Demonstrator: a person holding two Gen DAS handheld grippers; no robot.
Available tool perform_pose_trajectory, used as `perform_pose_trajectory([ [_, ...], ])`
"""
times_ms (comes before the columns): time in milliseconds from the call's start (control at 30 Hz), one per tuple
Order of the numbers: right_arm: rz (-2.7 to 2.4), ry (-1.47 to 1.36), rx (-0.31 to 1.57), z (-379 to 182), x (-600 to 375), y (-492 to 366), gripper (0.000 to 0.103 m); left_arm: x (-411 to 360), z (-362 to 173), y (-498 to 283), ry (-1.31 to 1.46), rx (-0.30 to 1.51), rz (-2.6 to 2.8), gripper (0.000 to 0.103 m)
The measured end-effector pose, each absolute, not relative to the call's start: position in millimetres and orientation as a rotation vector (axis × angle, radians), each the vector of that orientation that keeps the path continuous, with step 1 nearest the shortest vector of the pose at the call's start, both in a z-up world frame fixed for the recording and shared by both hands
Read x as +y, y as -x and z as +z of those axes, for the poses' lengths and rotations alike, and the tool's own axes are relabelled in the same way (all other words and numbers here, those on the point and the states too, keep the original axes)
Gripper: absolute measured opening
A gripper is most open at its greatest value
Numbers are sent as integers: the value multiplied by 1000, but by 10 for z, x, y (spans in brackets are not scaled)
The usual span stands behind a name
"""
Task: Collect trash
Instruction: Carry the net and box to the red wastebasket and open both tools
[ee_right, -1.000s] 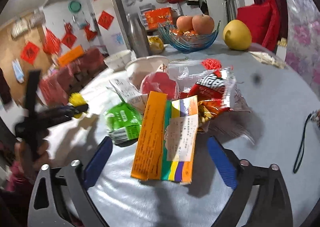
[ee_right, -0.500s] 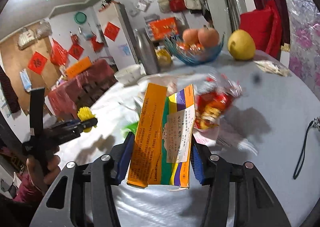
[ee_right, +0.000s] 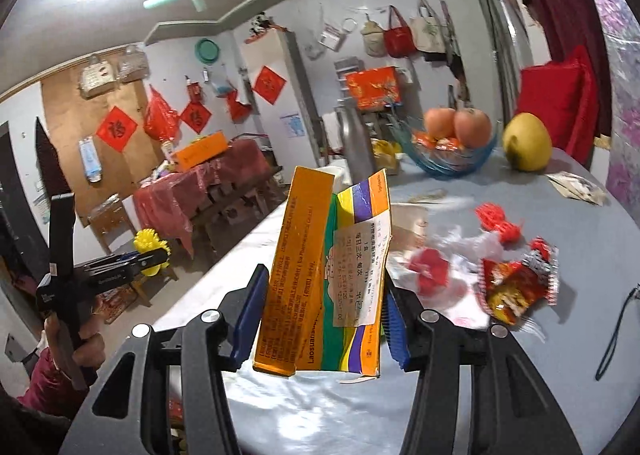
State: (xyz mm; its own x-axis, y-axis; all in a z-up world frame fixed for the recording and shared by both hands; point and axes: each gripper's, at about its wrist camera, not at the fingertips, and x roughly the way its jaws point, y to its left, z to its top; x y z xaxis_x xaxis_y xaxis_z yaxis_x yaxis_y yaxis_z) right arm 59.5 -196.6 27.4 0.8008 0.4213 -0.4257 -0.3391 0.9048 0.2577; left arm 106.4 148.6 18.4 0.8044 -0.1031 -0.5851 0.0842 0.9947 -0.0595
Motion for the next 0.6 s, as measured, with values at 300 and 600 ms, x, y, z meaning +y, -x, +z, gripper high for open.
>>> perform_pose_trajectory([
  [300, 555, -107, 518, 440, -1309, -508, 53, 2521, -35, -453, 10, 736, 137, 40],
  [600, 723, -25, 611, 420, -348, -502, 53, 3406, -848, -125, 138, 926, 259, 40],
])
